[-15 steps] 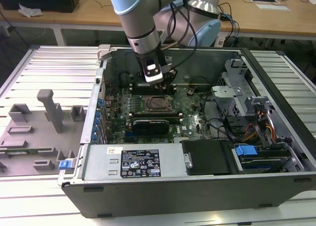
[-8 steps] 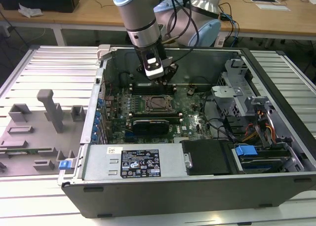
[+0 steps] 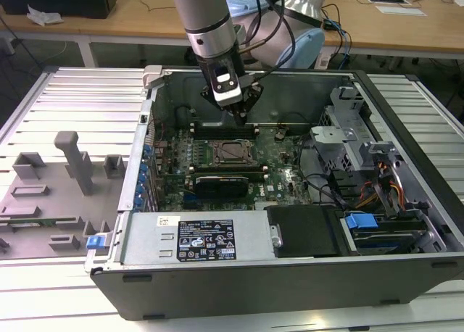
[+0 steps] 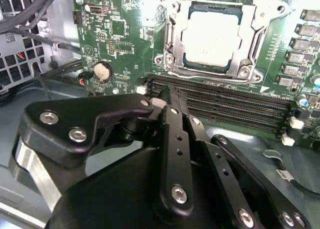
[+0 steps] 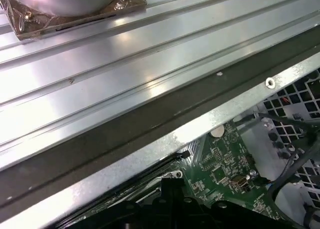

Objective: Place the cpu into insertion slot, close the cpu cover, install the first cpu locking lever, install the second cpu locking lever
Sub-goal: 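Install the first cpu locking lever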

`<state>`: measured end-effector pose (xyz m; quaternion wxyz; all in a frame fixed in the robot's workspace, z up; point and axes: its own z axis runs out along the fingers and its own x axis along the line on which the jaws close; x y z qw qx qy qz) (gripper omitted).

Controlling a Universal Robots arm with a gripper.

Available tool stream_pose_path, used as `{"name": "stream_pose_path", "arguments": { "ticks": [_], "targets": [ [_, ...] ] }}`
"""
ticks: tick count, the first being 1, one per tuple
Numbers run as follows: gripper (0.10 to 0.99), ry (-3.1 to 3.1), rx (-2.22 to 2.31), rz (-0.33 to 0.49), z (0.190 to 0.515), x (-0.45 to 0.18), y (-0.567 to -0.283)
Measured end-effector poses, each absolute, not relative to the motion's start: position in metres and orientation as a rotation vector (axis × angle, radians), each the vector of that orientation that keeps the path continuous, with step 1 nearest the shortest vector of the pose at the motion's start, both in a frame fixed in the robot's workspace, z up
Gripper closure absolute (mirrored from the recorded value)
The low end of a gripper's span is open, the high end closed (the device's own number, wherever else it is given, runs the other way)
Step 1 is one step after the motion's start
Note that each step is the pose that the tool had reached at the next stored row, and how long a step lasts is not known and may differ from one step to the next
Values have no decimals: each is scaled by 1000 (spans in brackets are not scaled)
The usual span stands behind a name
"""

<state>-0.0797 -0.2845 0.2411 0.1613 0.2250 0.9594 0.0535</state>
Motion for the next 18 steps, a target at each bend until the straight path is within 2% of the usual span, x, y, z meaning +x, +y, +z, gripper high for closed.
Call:
{"name": "stream_pose_path", "arguments": {
  "ticks": [5, 11, 18],
  "targets": [
    [980, 2796, 657, 135, 241, -78, -285],
    [980, 2994, 709, 71, 241, -69, -286],
    [980, 3024, 611, 53, 240, -69, -286]
  ]
}}
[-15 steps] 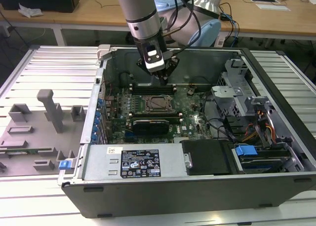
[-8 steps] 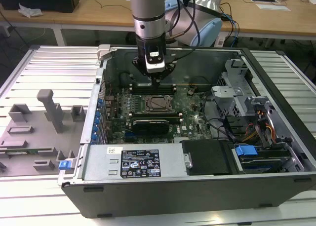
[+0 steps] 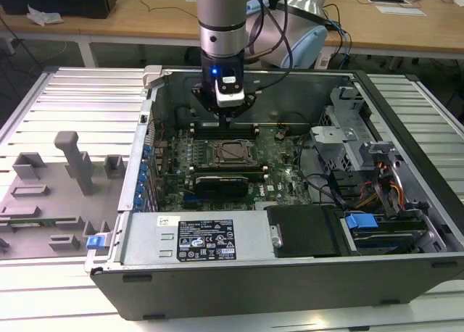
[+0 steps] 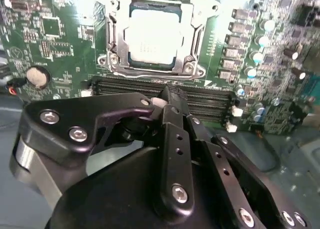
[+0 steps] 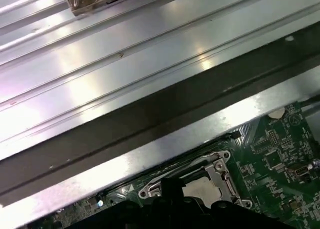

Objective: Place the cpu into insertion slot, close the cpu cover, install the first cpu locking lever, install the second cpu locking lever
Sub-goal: 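Install the first cpu locking lever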

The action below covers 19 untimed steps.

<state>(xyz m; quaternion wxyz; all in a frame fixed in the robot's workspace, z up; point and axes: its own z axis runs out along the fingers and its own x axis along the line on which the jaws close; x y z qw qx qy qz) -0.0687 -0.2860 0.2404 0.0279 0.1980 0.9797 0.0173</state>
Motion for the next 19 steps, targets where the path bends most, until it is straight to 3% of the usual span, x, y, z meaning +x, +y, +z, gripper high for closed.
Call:
{"name": "stream_pose_path", "arguments": {
  "ticks": [19],
  "targets": [
    [980, 3092, 71, 22, 238, -49, -295]
  ]
}}
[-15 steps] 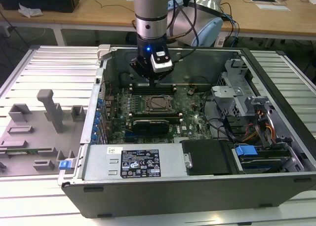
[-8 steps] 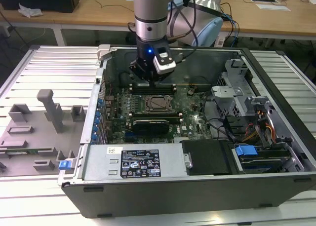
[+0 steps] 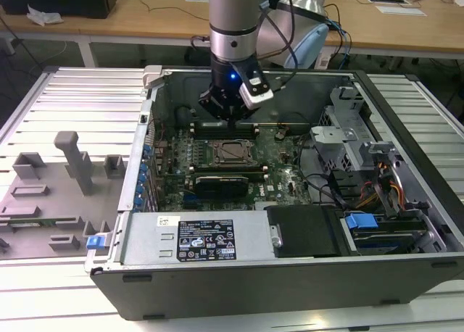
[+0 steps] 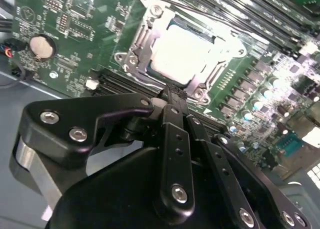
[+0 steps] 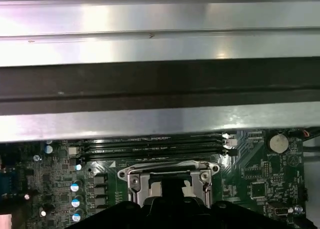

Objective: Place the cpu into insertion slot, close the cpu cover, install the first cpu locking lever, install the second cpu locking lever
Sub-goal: 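Install the first cpu locking lever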

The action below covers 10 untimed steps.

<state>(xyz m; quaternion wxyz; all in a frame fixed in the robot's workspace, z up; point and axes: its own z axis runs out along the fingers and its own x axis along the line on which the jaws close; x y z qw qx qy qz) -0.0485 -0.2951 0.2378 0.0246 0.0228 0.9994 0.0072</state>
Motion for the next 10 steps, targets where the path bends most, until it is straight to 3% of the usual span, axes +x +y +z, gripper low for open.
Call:
{"name": "stream_pose_path", "arguments": {
  "ticks": [10],
  "targets": [
    [980, 3094, 17, 9, 237, -47, -309]
  ]
}}
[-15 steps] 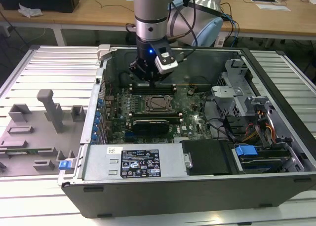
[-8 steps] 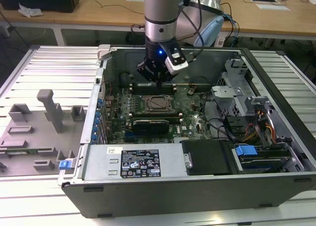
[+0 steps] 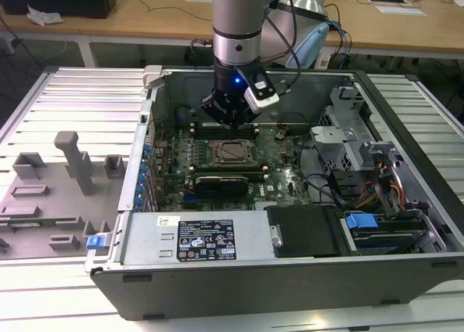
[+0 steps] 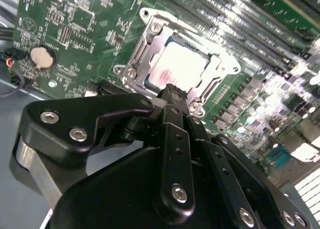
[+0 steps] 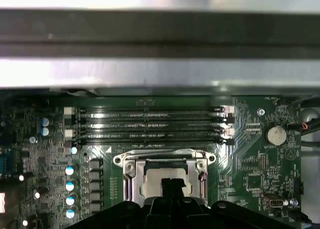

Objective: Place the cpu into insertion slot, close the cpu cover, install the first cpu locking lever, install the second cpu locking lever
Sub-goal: 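Install the first cpu locking lever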

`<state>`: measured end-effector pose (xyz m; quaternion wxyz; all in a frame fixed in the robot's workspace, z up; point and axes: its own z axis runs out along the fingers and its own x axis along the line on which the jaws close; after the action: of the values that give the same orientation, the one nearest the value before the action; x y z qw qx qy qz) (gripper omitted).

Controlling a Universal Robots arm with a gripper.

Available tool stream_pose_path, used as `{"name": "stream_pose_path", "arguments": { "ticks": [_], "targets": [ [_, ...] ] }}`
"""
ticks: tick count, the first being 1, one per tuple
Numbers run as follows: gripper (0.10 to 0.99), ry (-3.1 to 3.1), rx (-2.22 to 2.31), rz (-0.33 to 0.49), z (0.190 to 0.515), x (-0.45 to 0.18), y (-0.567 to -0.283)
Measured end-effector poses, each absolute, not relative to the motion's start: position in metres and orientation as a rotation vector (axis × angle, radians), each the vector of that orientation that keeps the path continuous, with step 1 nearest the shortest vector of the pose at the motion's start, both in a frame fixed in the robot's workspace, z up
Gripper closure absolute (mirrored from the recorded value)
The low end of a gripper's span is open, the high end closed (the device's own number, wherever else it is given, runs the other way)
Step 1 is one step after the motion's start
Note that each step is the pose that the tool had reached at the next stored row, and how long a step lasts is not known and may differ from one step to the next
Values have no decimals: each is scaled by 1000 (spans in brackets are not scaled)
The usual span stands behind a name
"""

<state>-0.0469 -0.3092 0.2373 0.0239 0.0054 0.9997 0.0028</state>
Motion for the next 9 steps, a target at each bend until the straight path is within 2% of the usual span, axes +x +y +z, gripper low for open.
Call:
{"name": "stream_pose_path", "arguments": {
  "ticks": [9],
  "targets": [
    [980, 3094, 1, -29, 237, -47, -320]
  ]
}}
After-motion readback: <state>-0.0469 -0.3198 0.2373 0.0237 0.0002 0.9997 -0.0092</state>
